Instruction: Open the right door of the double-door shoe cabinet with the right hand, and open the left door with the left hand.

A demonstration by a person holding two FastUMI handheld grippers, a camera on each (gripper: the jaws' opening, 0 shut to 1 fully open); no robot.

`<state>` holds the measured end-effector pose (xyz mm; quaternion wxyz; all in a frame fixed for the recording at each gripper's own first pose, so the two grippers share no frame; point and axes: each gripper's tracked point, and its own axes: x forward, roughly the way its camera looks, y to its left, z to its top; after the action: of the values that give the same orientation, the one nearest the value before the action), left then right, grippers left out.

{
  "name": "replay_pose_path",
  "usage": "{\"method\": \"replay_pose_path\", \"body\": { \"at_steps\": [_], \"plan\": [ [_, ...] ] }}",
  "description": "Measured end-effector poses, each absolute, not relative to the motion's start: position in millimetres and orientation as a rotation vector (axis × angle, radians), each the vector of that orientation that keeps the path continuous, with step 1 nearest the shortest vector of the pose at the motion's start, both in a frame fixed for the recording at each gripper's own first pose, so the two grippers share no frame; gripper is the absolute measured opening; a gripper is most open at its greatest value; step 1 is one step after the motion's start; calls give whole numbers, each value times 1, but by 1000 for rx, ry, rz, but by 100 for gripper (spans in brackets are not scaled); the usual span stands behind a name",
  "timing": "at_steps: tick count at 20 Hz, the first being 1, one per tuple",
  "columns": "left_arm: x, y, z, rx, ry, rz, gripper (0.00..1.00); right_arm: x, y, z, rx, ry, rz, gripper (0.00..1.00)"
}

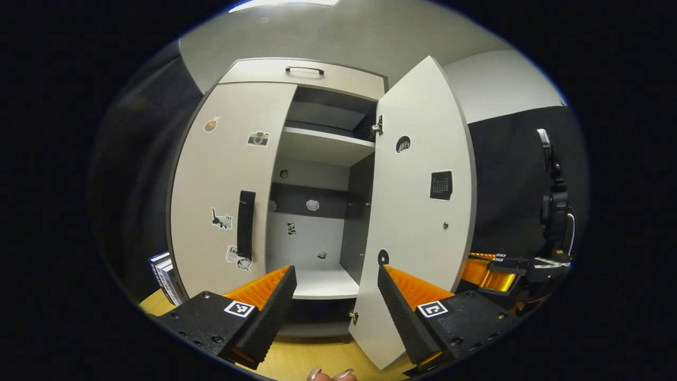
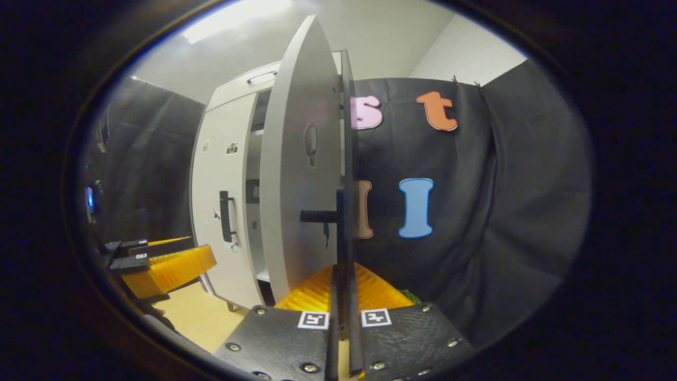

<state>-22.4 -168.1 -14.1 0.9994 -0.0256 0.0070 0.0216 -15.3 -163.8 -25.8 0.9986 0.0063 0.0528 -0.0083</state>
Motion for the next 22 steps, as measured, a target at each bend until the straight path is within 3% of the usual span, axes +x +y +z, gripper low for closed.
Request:
{"method": "replay_pose_path", "body": {
  "at_steps": [2,4,5,7,8,9,10,11,12,13,14,21,22],
  "plan": [
    [-19,-166,-7,-79,-13,22,92,-26,-167,-18,-3,79,-28,9],
    [-16,-155,-6,-48,-12,29,95,-36,-170,-10,-5,64,-42,19],
    [-14,-149,-6,-28,-9,34,95,-44,-171,-7,-8,60,-49,35],
    [-7,-140,-5,-6,-17,27,96,-55,-171,3,-25,33,-63,49],
    [-4,-135,-5,-3,-16,21,92,-60,-171,10,-34,10,-77,45],
    [-2,-129,-5,0,-12,16,95,-66,-167,15,-39,-3,-84,56],
    [1,-124,-4,2,-13,4,92,-71,-160,19,-43,-19,-93,73],
    [4,-117,-3,2,-13,-2,96,-77,-155,28,-44,-46,-96,90],
    [6,-111,-3,2,-13,-8,95,-79,-149,33,-46,-65,-107,99],
    [9,-105,-3,2,-8,-13,92,-79,-144,35,-48,-76,-117,99],
    [10,-100,-4,1,-5,-19,95,-78,-136,35,-51,-78,-114,99],
    [27,-48,-3,32,-14,-23,95,-66,-71,25,-81,-86,-53,99],
    [30,-39,-3,45,-17,-17,95,-63,-64,22,-97,-88,-50,95]
  ]
}}
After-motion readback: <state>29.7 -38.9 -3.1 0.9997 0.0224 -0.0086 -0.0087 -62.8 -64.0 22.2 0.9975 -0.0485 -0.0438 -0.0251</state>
